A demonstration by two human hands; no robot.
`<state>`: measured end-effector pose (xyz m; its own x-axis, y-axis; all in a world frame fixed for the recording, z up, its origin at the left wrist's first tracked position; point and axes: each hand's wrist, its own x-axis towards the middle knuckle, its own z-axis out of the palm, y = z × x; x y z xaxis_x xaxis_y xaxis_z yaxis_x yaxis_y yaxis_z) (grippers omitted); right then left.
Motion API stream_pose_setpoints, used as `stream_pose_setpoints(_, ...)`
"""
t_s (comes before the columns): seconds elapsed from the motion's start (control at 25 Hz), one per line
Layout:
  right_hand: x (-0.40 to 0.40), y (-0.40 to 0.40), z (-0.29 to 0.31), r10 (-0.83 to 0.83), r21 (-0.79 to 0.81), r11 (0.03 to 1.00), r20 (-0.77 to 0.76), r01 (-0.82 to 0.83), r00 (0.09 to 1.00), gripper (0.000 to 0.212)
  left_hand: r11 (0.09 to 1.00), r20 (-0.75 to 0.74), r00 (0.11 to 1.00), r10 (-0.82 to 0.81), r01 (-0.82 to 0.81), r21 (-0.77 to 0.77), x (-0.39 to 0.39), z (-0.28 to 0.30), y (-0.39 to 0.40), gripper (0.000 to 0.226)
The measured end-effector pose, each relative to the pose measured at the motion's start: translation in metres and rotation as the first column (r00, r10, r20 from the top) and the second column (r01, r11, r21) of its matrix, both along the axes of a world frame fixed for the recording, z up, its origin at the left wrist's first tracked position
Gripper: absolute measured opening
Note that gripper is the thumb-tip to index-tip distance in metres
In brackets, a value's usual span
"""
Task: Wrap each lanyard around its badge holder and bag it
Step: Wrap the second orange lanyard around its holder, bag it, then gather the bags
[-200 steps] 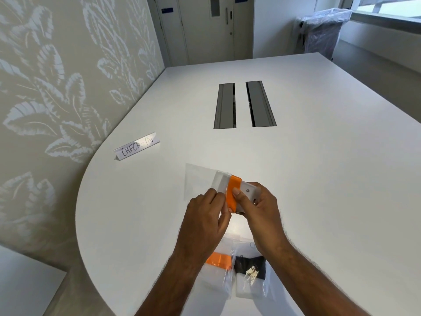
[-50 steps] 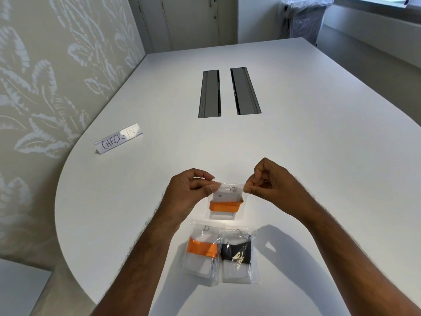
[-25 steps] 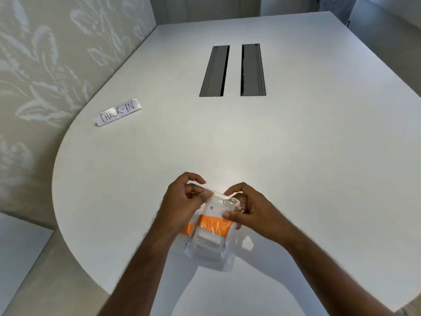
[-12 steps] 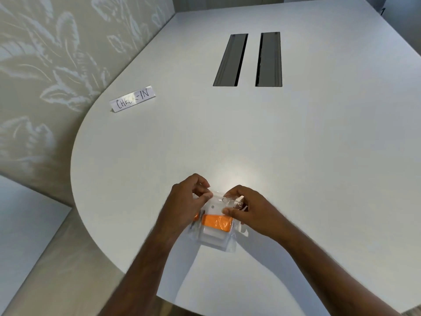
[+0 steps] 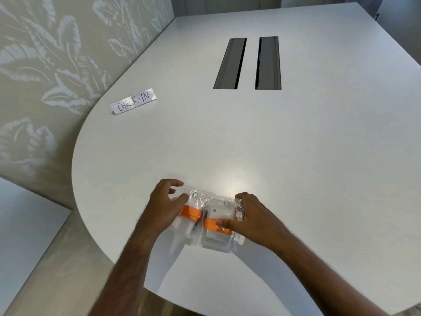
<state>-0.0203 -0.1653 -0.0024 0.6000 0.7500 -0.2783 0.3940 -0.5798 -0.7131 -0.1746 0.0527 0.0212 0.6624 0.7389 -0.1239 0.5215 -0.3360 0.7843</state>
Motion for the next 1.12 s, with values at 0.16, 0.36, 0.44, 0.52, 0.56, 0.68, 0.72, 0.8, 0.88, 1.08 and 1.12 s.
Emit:
stream_pose_setpoints(0.16, -0.004, 0.005, 0.0, 0.01, -0.048, 0.999, 0.08, -0.006, 0.997, 0.091, 0.995, -0.1, 0.995, 0.001, -0.012, -0.103, -0.011, -0.007, 0.006, 0.049)
stream_pose_setpoints(0.36, -0.004, 0.008, 0.003, -0.016, -0.051, 0.999, 0.032, 0.017, 0.999, 0.087, 0.994, -0.24, 0.969, -0.054, 0.029, -0.107, -0.014, -0.02, 0.005, 0.07)
stream_pose_setpoints(0.44, -0.002, 0.01, 0.005, -0.015, -0.067, 0.998, 0.022, 0.016, 1.0, 0.091, 0.994, -0.287, 0.956, -0.069, 0.04, -0.105, -0.013, -0.02, 0.006, 0.069)
stream_pose_setpoints(0.52, 0.0, 0.012, 0.007, -0.011, -0.087, 0.996, 0.02, 0.013, 1.0, 0.09, 0.991, -0.312, 0.947, -0.079, 0.042, -0.126, -0.011, -0.017, 0.006, 0.073)
stream_pose_setpoints(0.56, 0.001, 0.013, 0.008, -0.008, -0.095, 0.995, 0.022, 0.01, 1.0, 0.088, 0.99, -0.323, 0.943, -0.083, 0.042, -0.133, -0.01, -0.016, 0.006, 0.075)
stream_pose_setpoints(0.68, 0.002, 0.015, 0.009, 0.002, -0.111, 0.994, 0.021, 0.0, 1.0, 0.084, 0.989, -0.34, 0.935, -0.098, 0.054, -0.136, -0.007, -0.013, 0.008, 0.067)
stream_pose_setpoints(0.72, 0.002, 0.015, 0.009, 0.007, -0.112, 0.994, 0.019, -0.005, 1.0, 0.083, 0.988, -0.334, 0.937, -0.103, 0.059, -0.14, -0.007, -0.013, 0.008, 0.065)
stream_pose_setpoints(0.8, 0.0, 0.014, 0.008, 0.02, -0.104, 0.994, 0.024, -0.017, 1.0, 0.08, 0.987, -0.321, 0.941, -0.103, 0.057, -0.151, -0.007, -0.011, 0.008, 0.06)
stream_pose_setpoints(0.88, -0.001, 0.012, 0.008, 0.025, -0.081, 0.996, 0.029, -0.022, 0.999, 0.074, 0.984, -0.309, 0.945, -0.109, 0.058, -0.167, -0.006, -0.01, 0.007, 0.06)
stream_pose_setpoints(1.08, -0.003, 0.012, 0.01, 0.008, 0.01, 1.0, -0.029, -0.007, 1.0, 0.072, 0.972, -0.28, 0.953, -0.114, 0.049, -0.229, -0.006, -0.007, 0.004, 0.073)
stream_pose_setpoints(1.12, -0.002, 0.013, 0.01, -0.003, 0.022, 1.0, -0.056, 0.004, 0.998, 0.071, 0.971, -0.264, 0.958, -0.108, 0.044, -0.236, -0.006, -0.007, 0.005, 0.073)
